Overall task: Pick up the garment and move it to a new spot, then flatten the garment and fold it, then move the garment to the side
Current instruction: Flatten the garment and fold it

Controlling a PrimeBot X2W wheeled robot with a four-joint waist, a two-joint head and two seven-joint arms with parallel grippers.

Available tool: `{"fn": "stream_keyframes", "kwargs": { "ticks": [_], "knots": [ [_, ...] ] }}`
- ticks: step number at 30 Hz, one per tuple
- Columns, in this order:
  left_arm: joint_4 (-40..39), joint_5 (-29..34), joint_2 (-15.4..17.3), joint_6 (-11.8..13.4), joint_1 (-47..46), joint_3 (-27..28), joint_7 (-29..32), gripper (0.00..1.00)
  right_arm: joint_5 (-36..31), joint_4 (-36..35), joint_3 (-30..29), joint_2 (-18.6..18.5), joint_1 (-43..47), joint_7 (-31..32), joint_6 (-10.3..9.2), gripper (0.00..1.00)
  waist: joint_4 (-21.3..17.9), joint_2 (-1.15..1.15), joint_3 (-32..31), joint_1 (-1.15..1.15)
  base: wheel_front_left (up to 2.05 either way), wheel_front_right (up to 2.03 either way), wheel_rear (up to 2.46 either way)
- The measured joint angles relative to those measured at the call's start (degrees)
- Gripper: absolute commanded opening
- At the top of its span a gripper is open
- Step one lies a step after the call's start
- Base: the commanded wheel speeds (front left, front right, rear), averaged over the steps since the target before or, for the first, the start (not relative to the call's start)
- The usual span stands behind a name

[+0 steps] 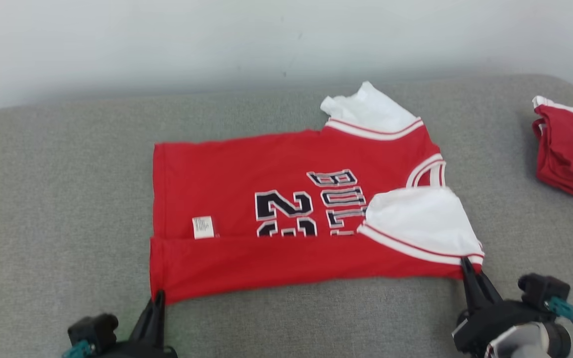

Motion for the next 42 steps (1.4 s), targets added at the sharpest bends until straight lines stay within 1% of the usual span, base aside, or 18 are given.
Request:
{"fn": "stream_keyframes", "kwargs": {
  "ticks": [5,9,14,19,20,21,22,26,32,39,42],
  "knots": [
    [-4.27,0.70,0.26,1.07,5.28,0.96,-0.02,0.00,0.38,-6.32,-1.85,-0.76,6.70,1.15,0.00,0.00,0.39,0.00,-1.98,0.00,0.00,0.00,0.00],
    [-6.68,1.20,0.68,1.80,8.78,1.35,-0.11,0.00,-0.48,-11.89,-4.37,-0.74,12.85,4.16,0.00,0.00,0.81,0.00,-3.15,0.00,0.00,0.00,0.00],
    [-9.16,1.48,1.13,2.81,12.26,1.57,-0.11,0.00,-2.89,-19.47,-7.93,1.16,19.68,7.90,0.09,0.00,1.19,0.00,-3.89,0.00,0.00,0.00,0.00],
    [-10.63,1.49,0.90,3.34,14.40,1.32,-0.15,0.00,-5.16,-24.98,-11.12,4.32,24.16,11.36,0.09,0.00,1.72,0.00,-4.14,0.00,0.00,0.00,0.00],
    [-10.62,1.53,0.90,3.48,14.55,1.22,-0.15,0.44,-5.63,-25.66,-11.54,4.75,24.70,12.00,0.09,0.04,1.83,0.00,-4.19,0.00,0.00,0.00,0.00],
    [-10.62,1.54,0.87,3.59,14.59,1.22,-0.16,0.72,-6.11,-26.39,-11.95,5.15,25.06,12.39,0.09,0.43,1.93,-0.01,-4.25,0.00,0.00,0.00,0.00],
    [-10.67,1.55,0.78,3.72,14.57,1.29,-0.16,1.00,-6.73,-27.22,-12.40,5.53,25.25,12.61,0.09,1.00,2.00,0.00,-4.32,0.00,0.00,0.00,0.00],
    [-11.24,2.40,0.58,3.74,14.47,2.36,-0.16,1.00,-8.65,-30.58,-13.27,6.14,25.24,13.33,0.08,1.00,2.08,-0.01,-4.70,0.00,0.00,0.00,0.00],
    [-15.60,7.64,0.00,3.74,13.60,6.30,-0.16,1.00,-10.69,-34.50,-13.12,6.33,23.85,12.06,0.08,1.00,1.92,-0.01,-5.55,0.00,0.00,0.00,0.00],
    [-22.21,15.96,-0.85,4.19,13.04,10.49,-0.18,1.00,-11.92,-36.80,-11.07,5.77,20.34,6.82,0.08,1.00,1.77,0.00,-6.56,0.00,0.00,0.00,0.00],
    [-23.82,18.68,-0.78,3.37,12.45,12.24,-0.18,1.00,-12.91,-37.02,-9.67,5.26,19.20,4.10,0.08,1.00,1.55,0.00,-6.82,0.00,0.00,0.00,0.00]
  ]
}}
